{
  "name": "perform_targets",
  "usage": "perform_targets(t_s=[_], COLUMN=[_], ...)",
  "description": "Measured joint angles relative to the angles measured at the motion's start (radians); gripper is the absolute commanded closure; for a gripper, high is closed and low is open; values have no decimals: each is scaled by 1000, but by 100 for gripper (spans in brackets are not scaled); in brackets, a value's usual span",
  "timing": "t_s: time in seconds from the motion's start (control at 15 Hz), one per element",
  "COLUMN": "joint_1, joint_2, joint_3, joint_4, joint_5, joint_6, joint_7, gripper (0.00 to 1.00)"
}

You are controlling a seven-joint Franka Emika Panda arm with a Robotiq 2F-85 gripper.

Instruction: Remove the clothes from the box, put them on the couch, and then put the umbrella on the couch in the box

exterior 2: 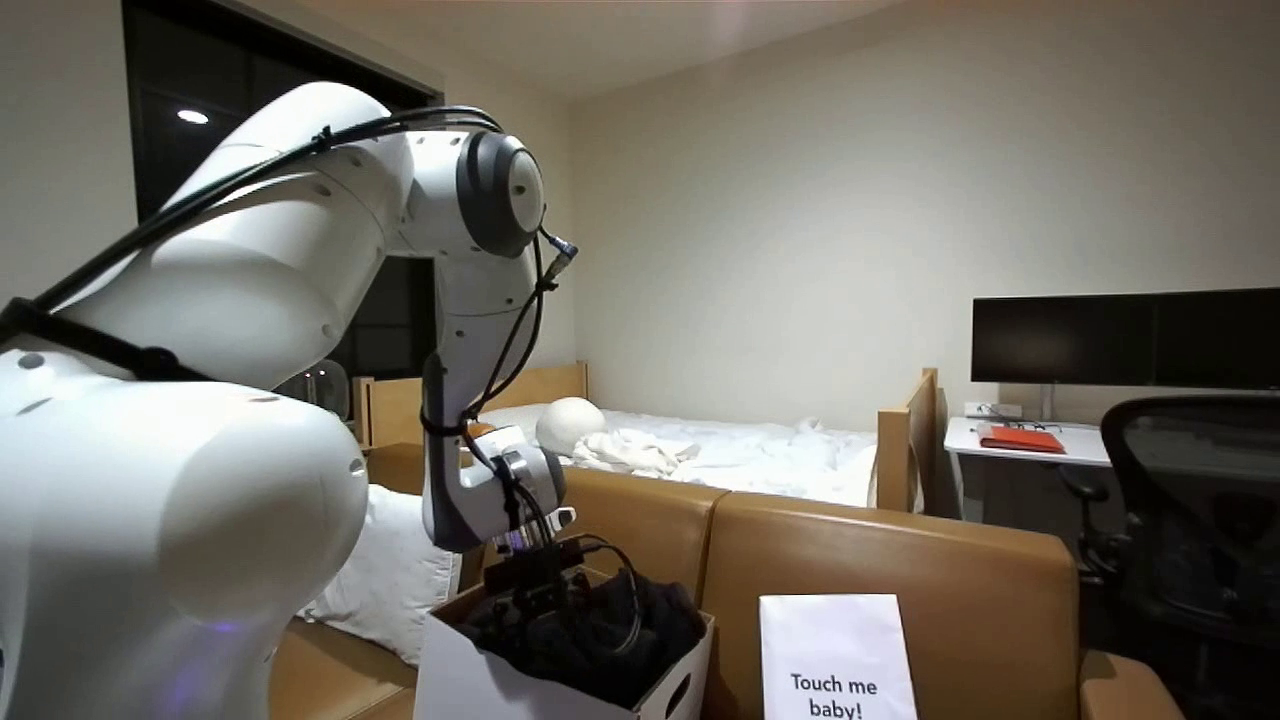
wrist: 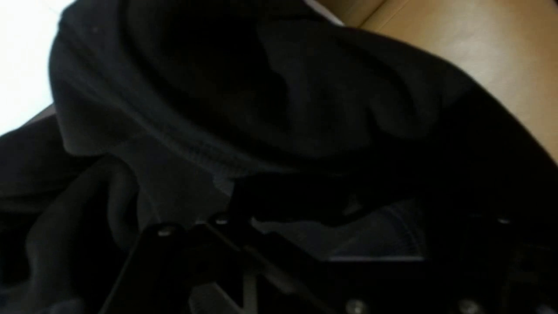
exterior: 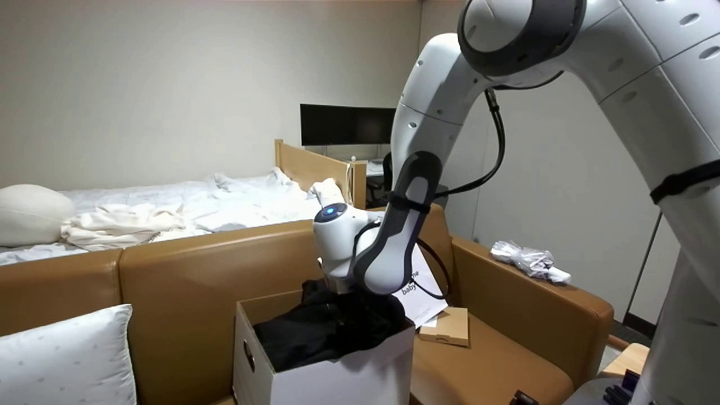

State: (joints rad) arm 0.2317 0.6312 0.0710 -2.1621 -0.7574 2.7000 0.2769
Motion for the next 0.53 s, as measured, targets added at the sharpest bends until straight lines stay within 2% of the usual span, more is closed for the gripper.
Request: perform_targets(t_s=[0.13,0.4,0.47,0.53], joint_1=[20,164,206,262], joint_2=[9,20,29,41], joint_3=[-17,-182,-229,-290], joint_4=[1,5,8,11], joint_5=[63,22,4,-6], joint_6=[18,189,229,271], joint_7=[51,300,372,444], gripper=[0,0,25,27])
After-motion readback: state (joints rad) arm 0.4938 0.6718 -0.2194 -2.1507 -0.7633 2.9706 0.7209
